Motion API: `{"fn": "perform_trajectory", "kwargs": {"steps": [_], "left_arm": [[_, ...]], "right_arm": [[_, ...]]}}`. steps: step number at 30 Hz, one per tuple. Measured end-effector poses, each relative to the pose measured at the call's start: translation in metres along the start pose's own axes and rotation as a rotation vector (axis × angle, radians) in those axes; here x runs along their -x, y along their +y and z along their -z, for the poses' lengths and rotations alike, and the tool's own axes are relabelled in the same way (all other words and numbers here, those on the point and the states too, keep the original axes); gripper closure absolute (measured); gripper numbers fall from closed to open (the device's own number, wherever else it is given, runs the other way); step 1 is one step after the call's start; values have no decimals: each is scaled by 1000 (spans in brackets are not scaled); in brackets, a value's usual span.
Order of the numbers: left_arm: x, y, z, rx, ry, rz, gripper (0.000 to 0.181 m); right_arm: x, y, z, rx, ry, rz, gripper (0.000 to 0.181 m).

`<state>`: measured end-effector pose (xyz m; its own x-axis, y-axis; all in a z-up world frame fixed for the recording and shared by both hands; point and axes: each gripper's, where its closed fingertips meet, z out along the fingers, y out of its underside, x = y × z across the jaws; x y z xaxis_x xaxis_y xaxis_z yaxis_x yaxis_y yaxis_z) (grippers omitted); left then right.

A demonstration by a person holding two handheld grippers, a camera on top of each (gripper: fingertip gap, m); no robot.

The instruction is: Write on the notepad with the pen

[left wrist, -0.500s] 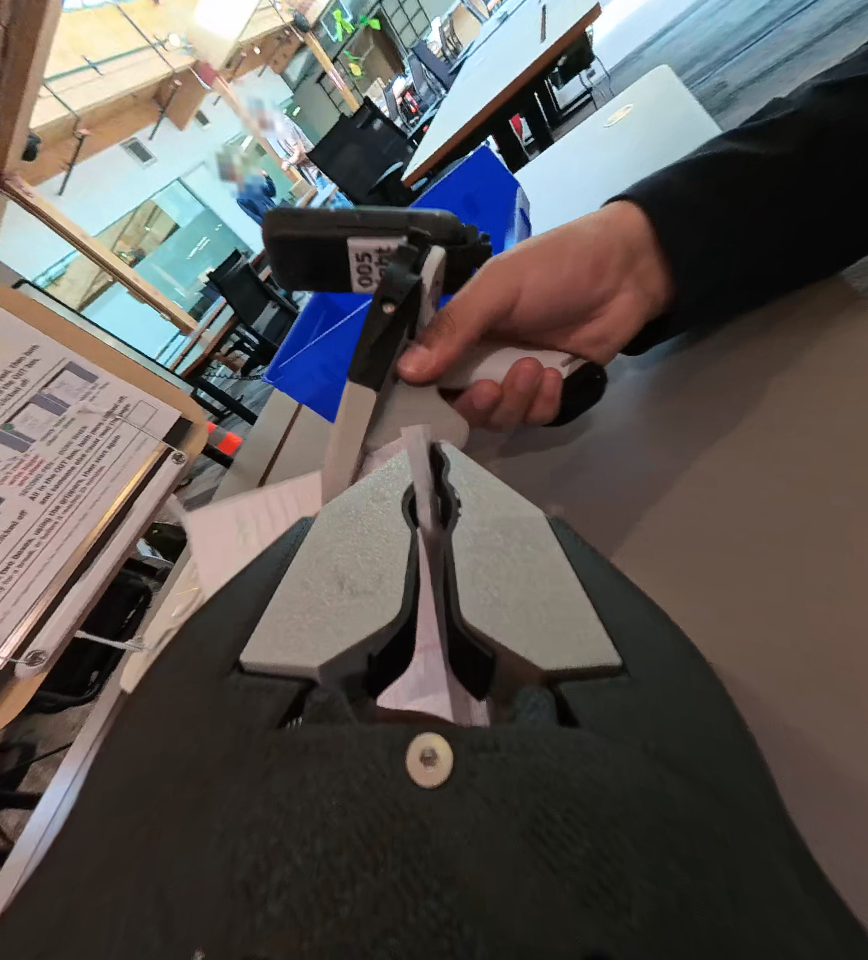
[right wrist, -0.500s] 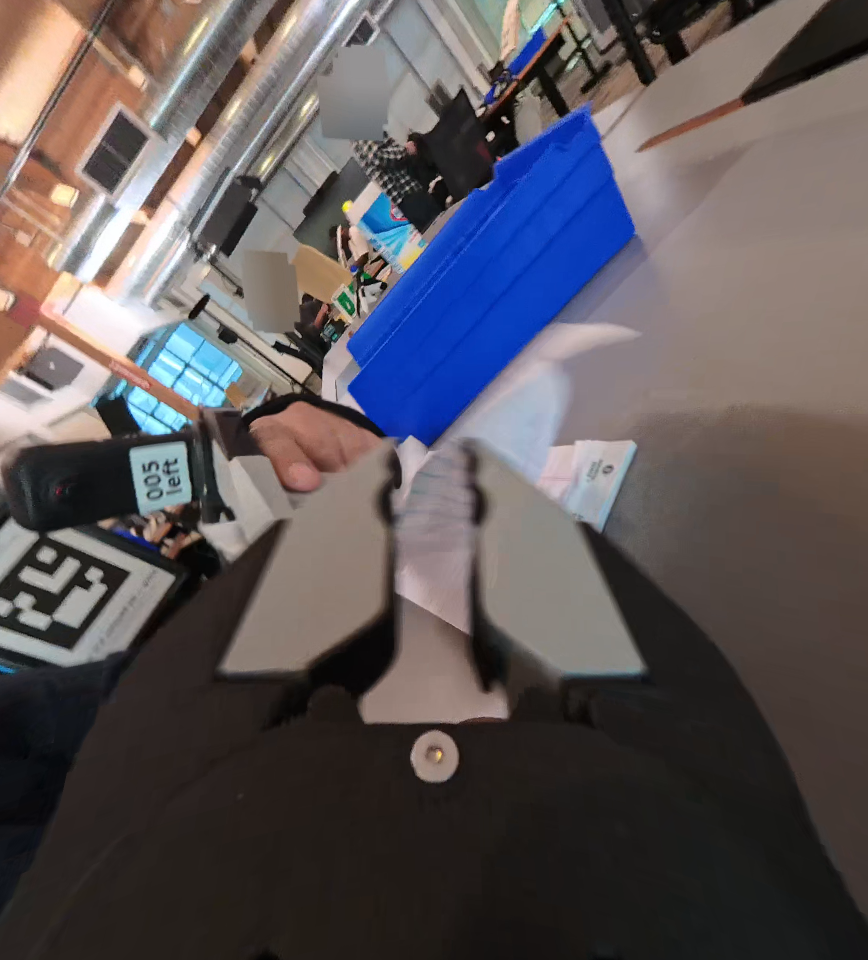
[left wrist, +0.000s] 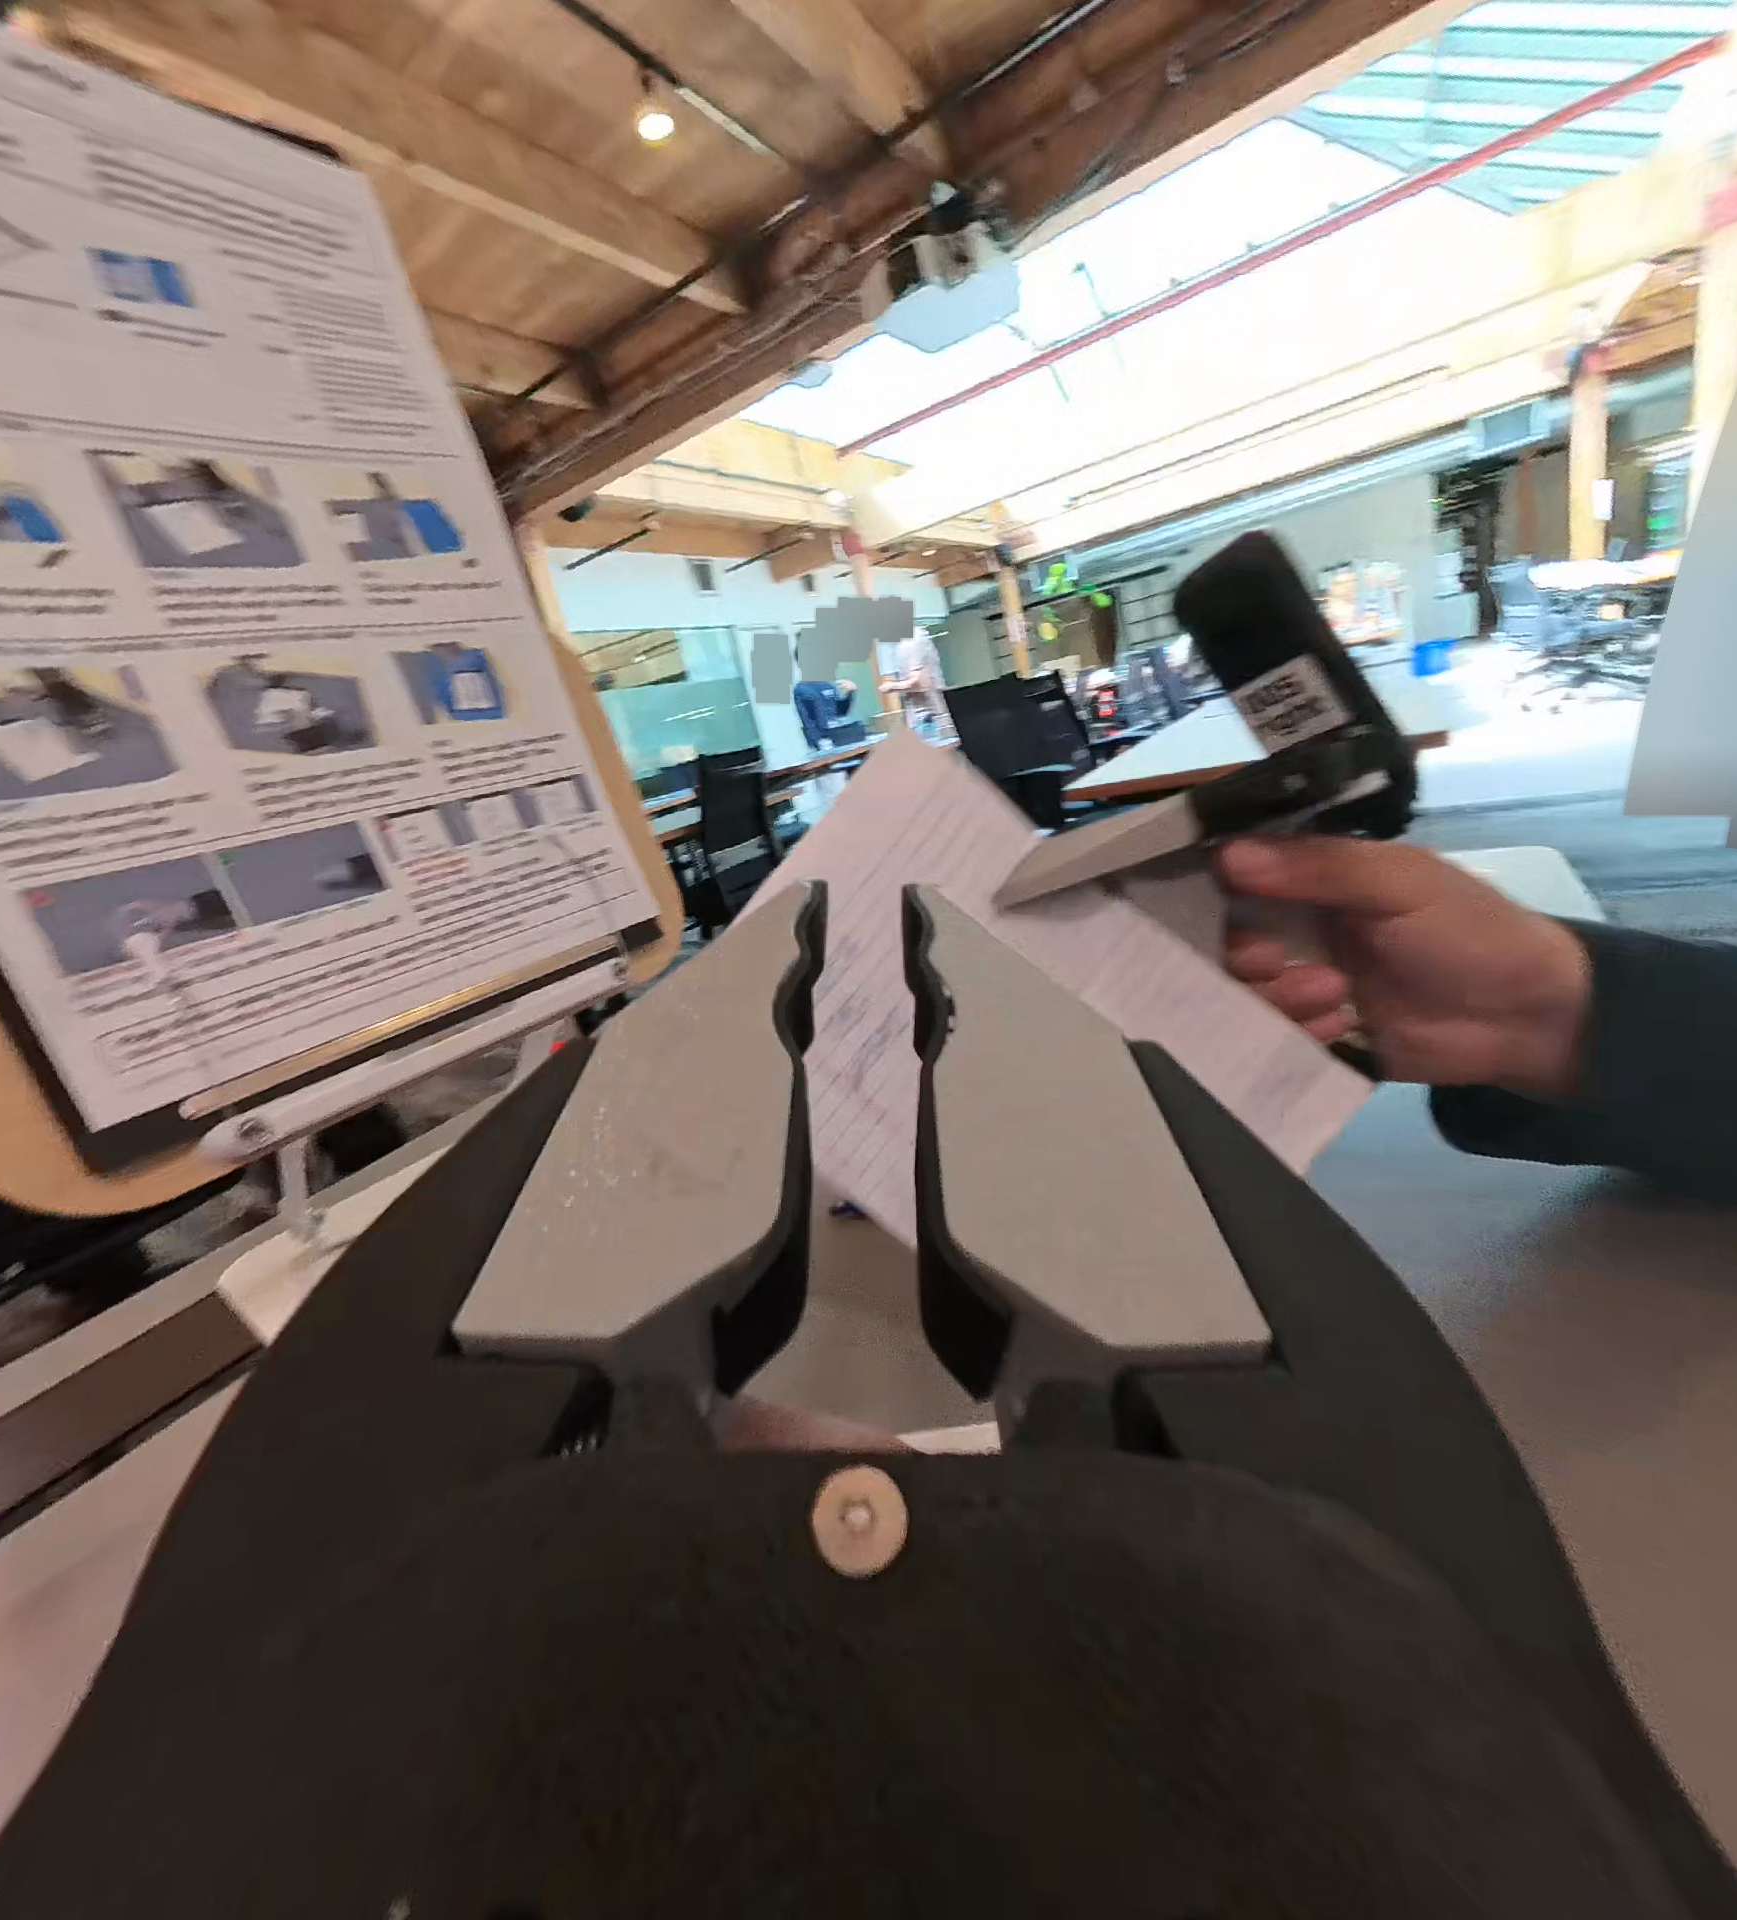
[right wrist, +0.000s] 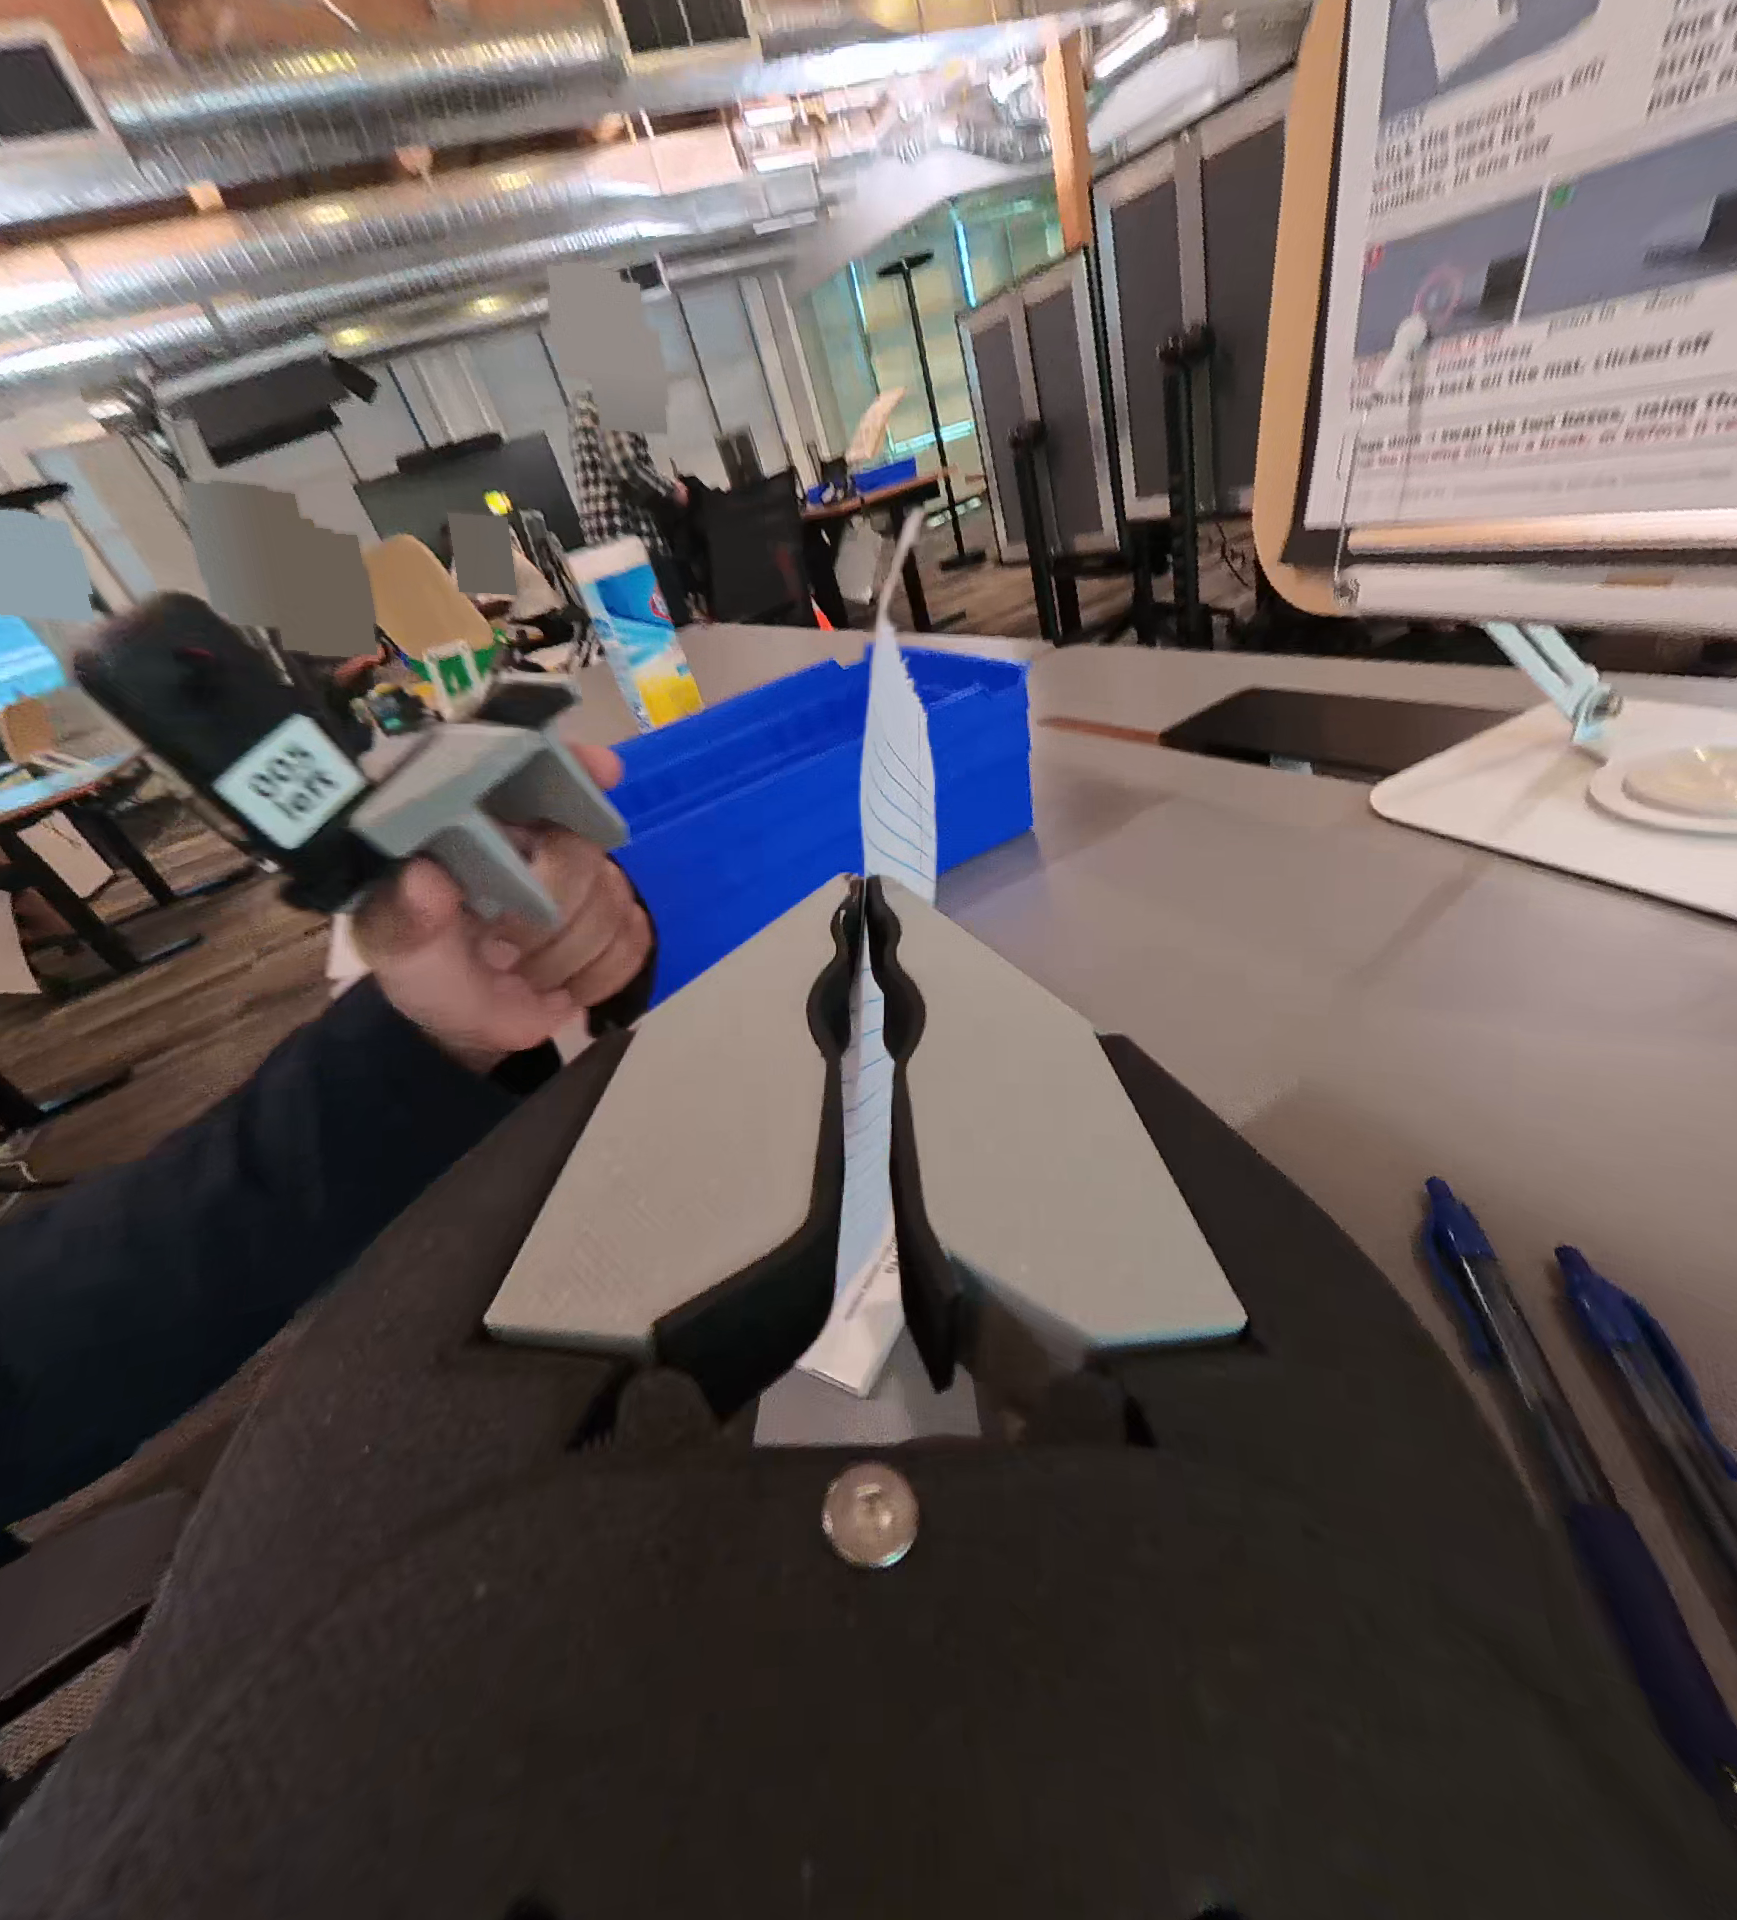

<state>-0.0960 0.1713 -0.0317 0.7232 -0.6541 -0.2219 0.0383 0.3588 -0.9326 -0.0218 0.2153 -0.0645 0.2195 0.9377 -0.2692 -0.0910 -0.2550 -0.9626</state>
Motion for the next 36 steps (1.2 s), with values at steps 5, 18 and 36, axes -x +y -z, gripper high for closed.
{"fn": "perform_trajectory", "kwargs": {"steps": [5, 18, 36], "left_arm": [[14, 25, -7, 128, -85, -8, 171], [7, 75, -20, 360, -105, -135, 173], [32, 73, -12, 356, -203, -31, 175]], "right_arm": [[6, -36, 33, -46, 17, 41, 181], [-162, -110, 197, 104, 474, -55, 181], [-236, 9, 208, 484, 502, -428, 181]]}}
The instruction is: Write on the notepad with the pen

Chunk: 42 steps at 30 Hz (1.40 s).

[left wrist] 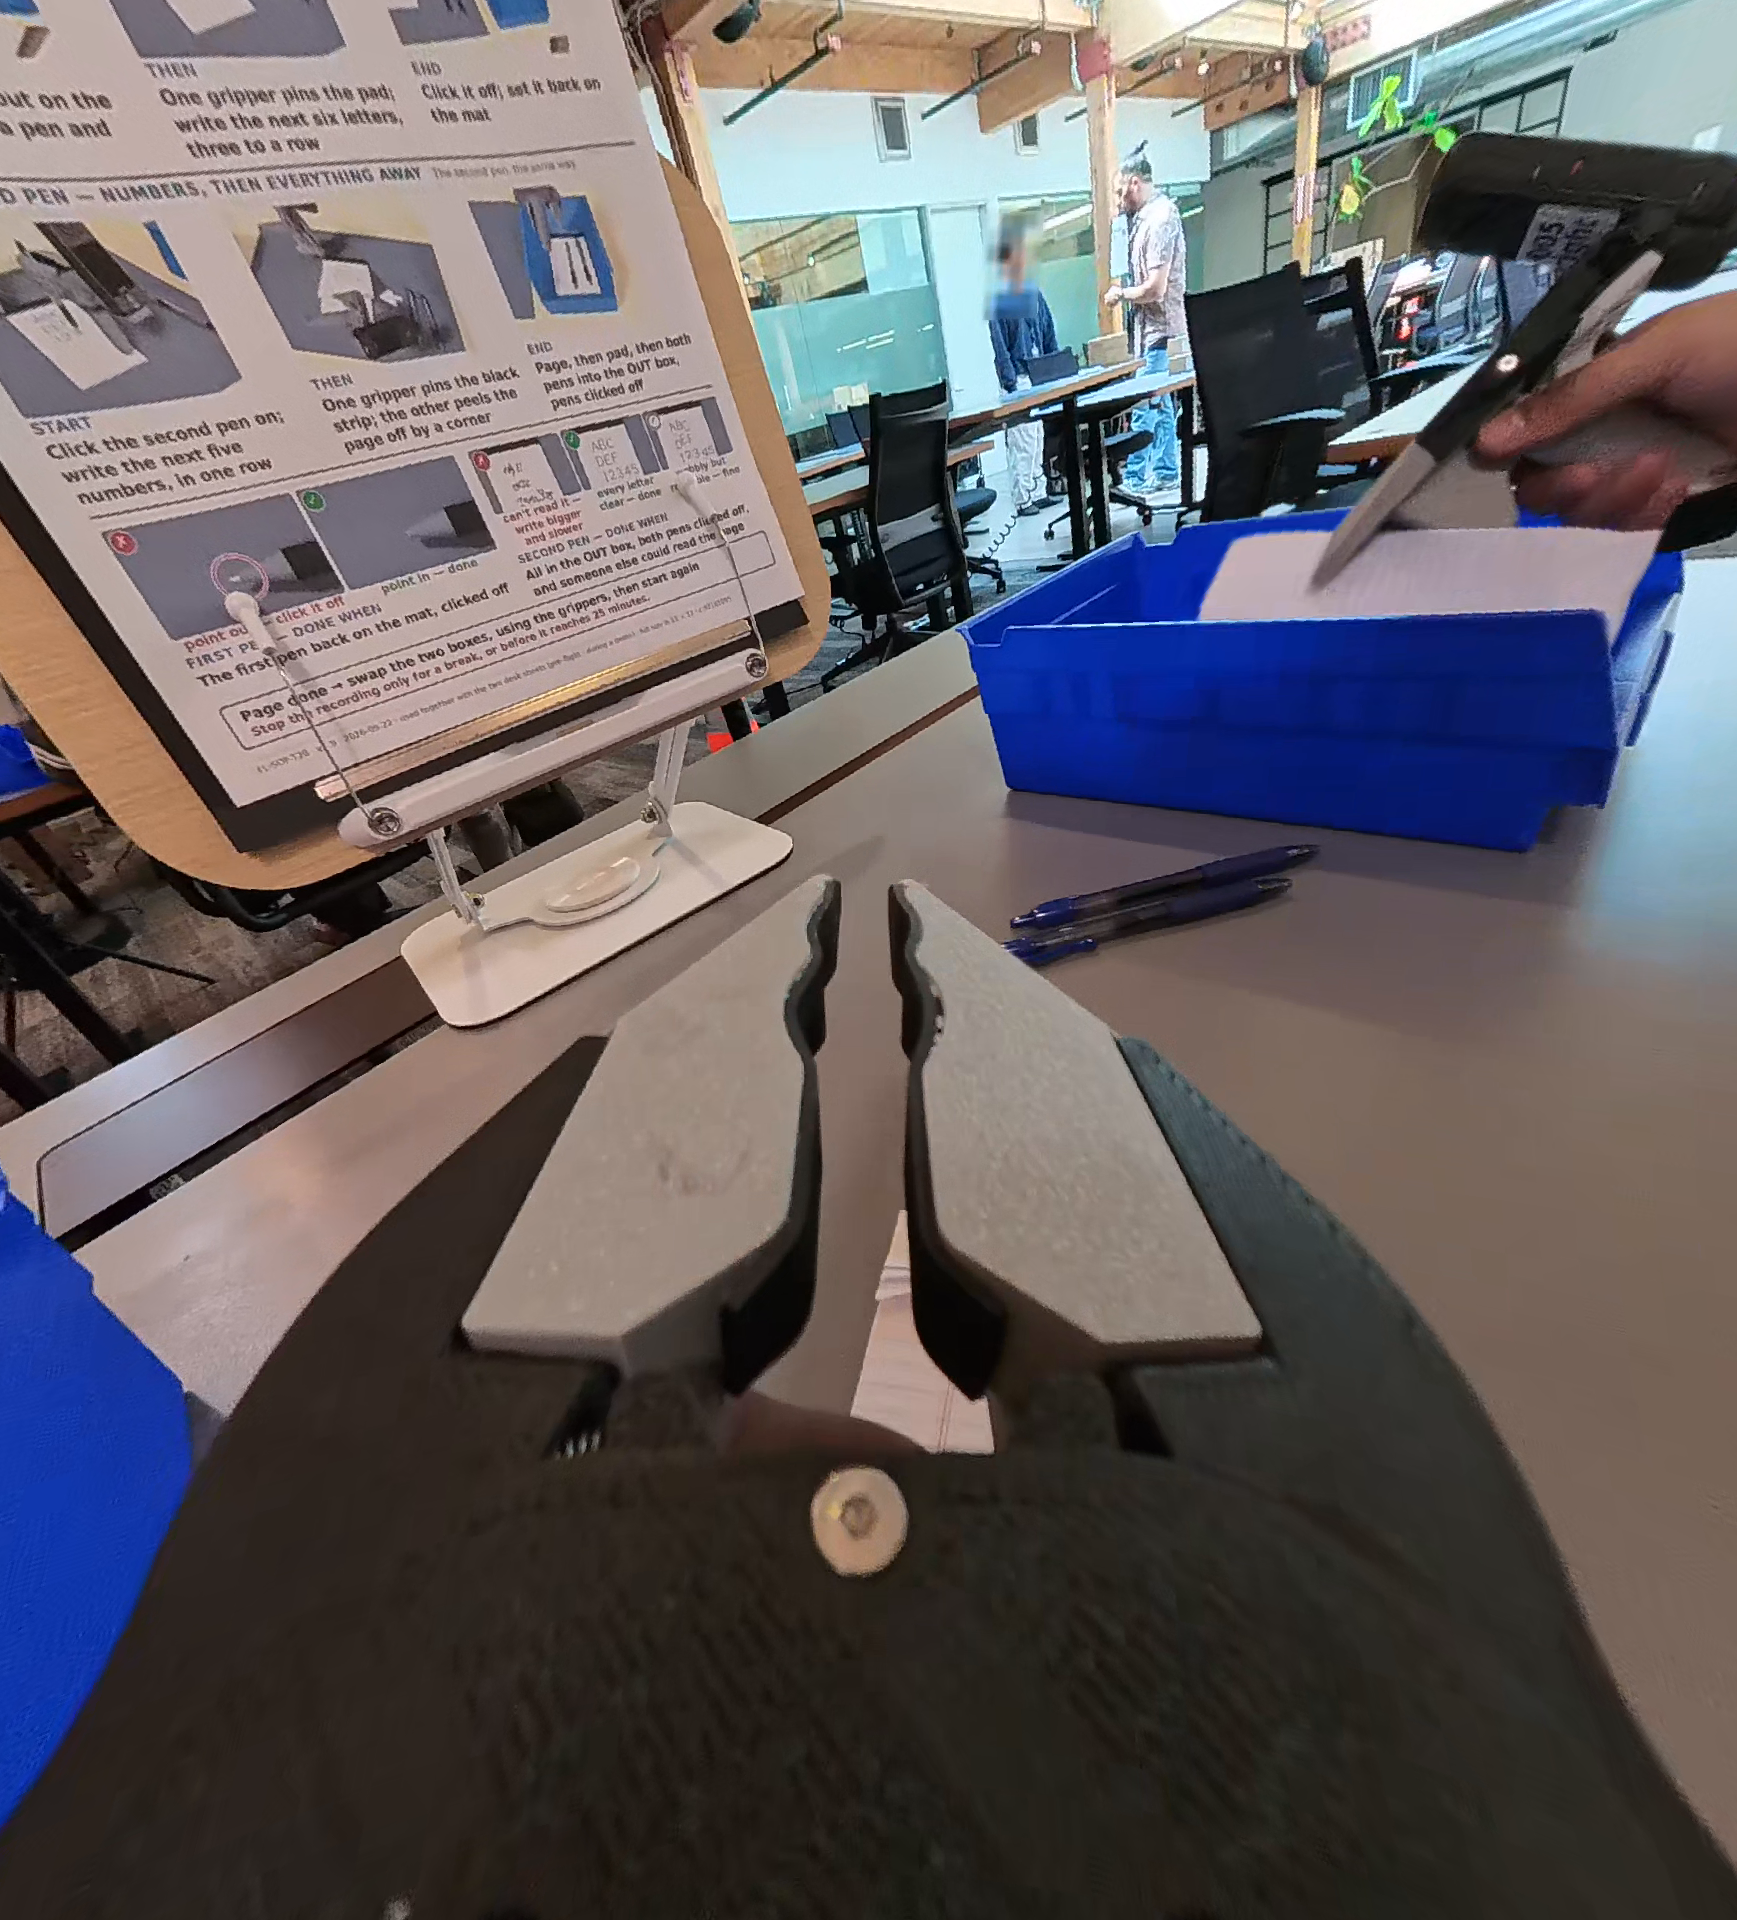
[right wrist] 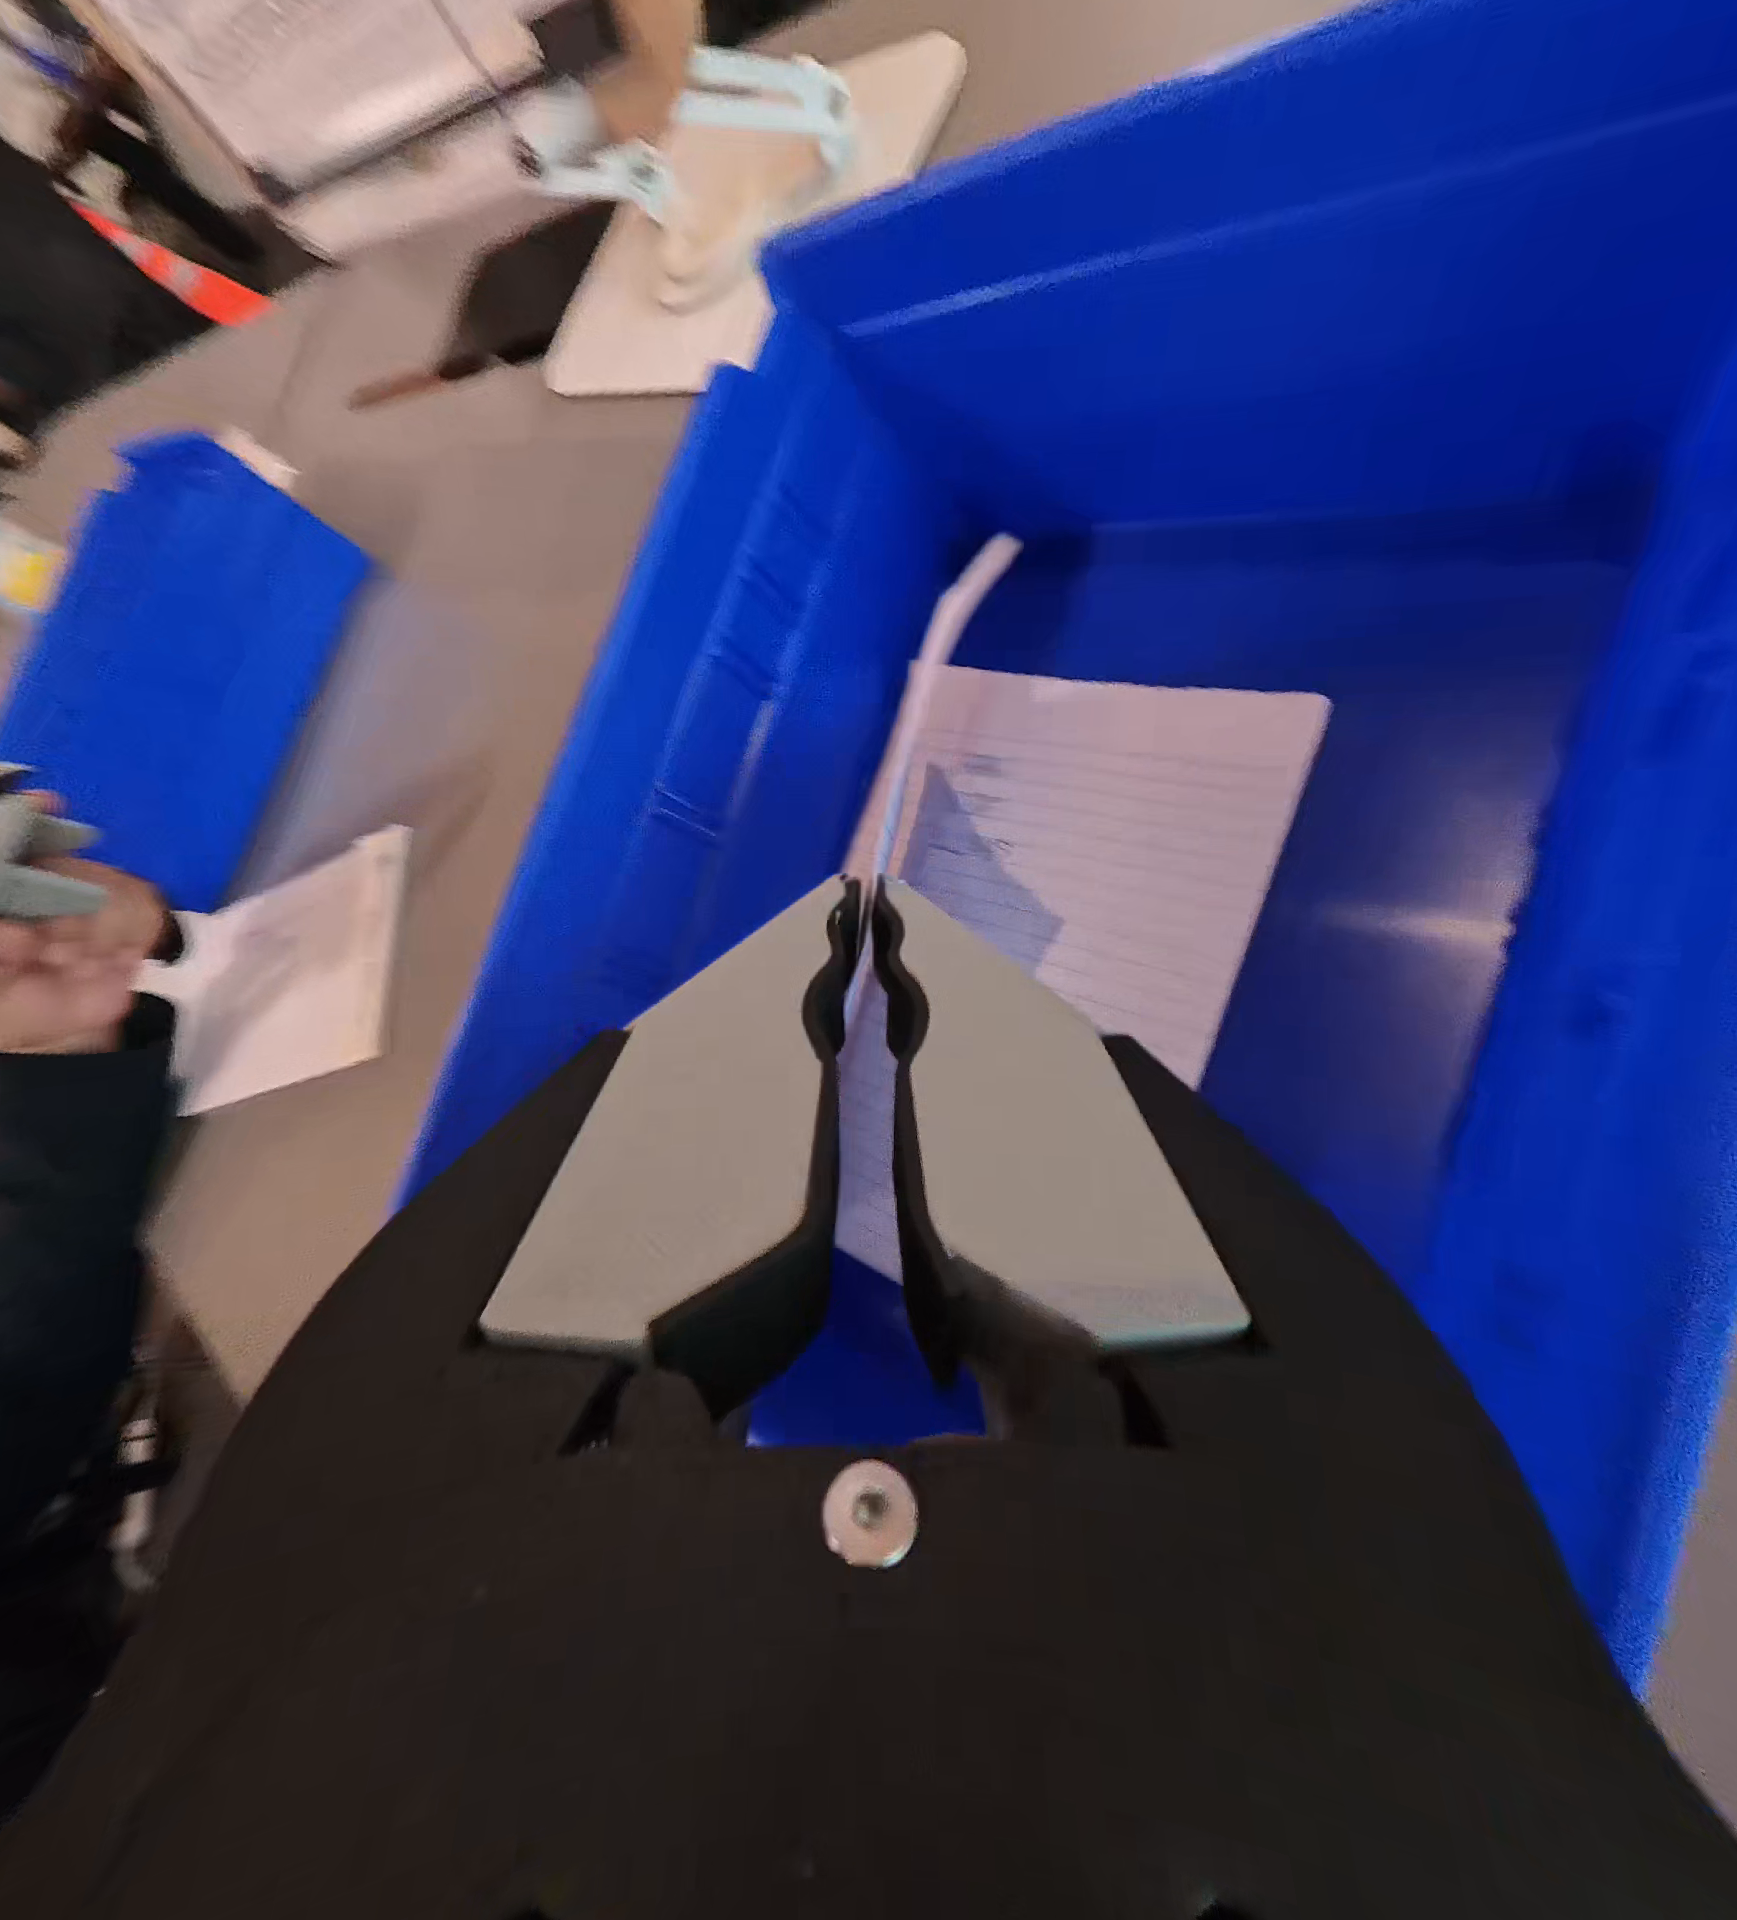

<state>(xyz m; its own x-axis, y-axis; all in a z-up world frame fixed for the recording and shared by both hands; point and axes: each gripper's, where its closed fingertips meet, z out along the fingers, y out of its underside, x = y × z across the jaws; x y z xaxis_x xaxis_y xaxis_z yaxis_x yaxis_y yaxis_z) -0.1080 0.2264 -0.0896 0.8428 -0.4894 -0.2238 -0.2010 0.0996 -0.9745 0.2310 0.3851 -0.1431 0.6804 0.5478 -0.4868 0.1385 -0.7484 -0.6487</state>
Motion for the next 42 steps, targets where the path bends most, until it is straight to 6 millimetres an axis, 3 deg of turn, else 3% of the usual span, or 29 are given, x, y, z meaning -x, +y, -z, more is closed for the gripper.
{"fn": "perform_trajectory", "kwargs": {"steps": [2, 5, 8, 11, 13, 16, 18, 21, 26, 30, 34, 42], "left_arm": [[1, 2, -1, 8, -7, 6, 174], [6, 8, -2, 43, -26, 14, 174], [10, 21, -5, 116, -42, 41, 175], [10, 38, -8, 202, -42, 57, 174], [10, 44, -9, 238, -46, 47, 174], [15, 61, -9, 326, -80, 50, 174], [19, 80, -8, 424, -101, 53, 174], [22, 97, -7, 512, -124, 50, 175], [33, 122, 1, 651, -185, -11, 174], [32, 135, 7, 729, -167, -26, 178], [32, 152, 15, 836, -156, -91, 181], [30, 152, 17, 829, -138, -12, 181]], "right_arm": [[-10, -1, 4, 4, 130, 65, 166], [-1, -17, 20, -54, 271, 212, 159], [41, -35, 32, -127, 307, 366, 158], [106, -38, 33, -185, 238, 497, 158], [155, -20, 19, -147, 85, 508, 157], [231, 31, -11, 7, -249, 438, 150], [257, 65, -37, 96, -319, 464, 150], [278, 114, -80, 213, -335, 529, 153], [285, 172, -137, 365, -309, 600, 158], [284, 194, -154, 454, -329, 595, 167], [267, 187, -166, 446, -250, 609, 181], [226, 129, -197, 310, -26, 612, 181]]}}
